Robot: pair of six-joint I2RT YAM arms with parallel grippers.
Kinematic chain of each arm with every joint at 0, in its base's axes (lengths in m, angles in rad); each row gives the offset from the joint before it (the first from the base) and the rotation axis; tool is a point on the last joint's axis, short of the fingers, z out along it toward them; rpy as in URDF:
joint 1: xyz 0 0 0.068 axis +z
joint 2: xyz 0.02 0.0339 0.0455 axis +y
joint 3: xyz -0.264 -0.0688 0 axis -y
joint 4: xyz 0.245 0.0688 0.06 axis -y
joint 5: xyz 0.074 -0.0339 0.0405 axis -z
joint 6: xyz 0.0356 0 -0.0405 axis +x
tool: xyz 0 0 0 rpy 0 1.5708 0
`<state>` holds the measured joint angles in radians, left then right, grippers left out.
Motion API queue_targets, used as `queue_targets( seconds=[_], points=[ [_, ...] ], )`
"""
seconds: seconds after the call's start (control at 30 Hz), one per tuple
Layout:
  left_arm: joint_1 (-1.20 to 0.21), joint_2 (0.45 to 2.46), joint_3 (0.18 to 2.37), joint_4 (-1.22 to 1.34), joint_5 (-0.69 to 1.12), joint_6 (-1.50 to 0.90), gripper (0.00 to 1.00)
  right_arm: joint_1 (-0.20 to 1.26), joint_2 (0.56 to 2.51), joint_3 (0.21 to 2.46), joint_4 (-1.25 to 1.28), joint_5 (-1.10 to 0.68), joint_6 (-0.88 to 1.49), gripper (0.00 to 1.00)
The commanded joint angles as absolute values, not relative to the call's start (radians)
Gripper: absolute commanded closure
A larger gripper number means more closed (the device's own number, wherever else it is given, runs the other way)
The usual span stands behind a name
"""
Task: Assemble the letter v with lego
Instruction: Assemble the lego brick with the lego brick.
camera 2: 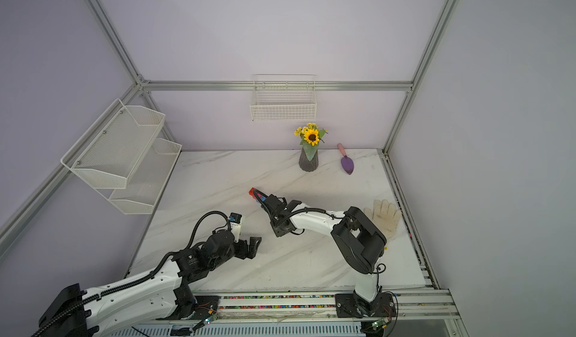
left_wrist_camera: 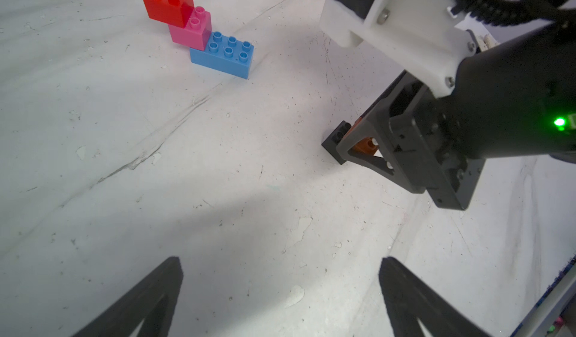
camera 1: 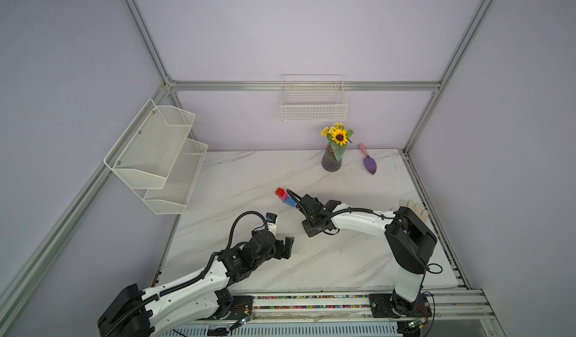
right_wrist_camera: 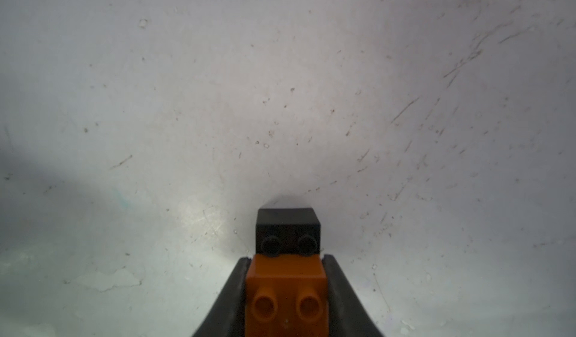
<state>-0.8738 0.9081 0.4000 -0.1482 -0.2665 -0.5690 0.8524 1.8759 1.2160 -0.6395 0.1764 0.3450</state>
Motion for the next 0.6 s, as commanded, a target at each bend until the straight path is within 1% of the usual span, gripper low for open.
queue_targets(
  seconds=[0.0, 0.17, 0.43, 0.57],
  points=[
    [-0.880, 0.900, 0.434, -0.141, -0.296, -0.600, 0.00, 0.857, 2.033, 1.114, -0.749, 0.011, 0.458, 0.93],
    [-0.879, 0.911, 0.435, -0.143, -0.293, -0.603, 0.00, 0.858, 2.043, 1.128, -0.772, -0.005, 0.544, 0.92],
    [-0.879, 0.890, 0.434, -0.159, -0.306, -0.603, 0.00, 0.860, 2.012, 1.158, -0.887, 0.082, 0.591, 0.93],
    [-0.879, 0.892, 0.434, -0.158, -0.311, -0.604, 0.00, 0.865, 2.001, 1.144, -0.875, 0.069, 0.613, 0.92]
  ],
)
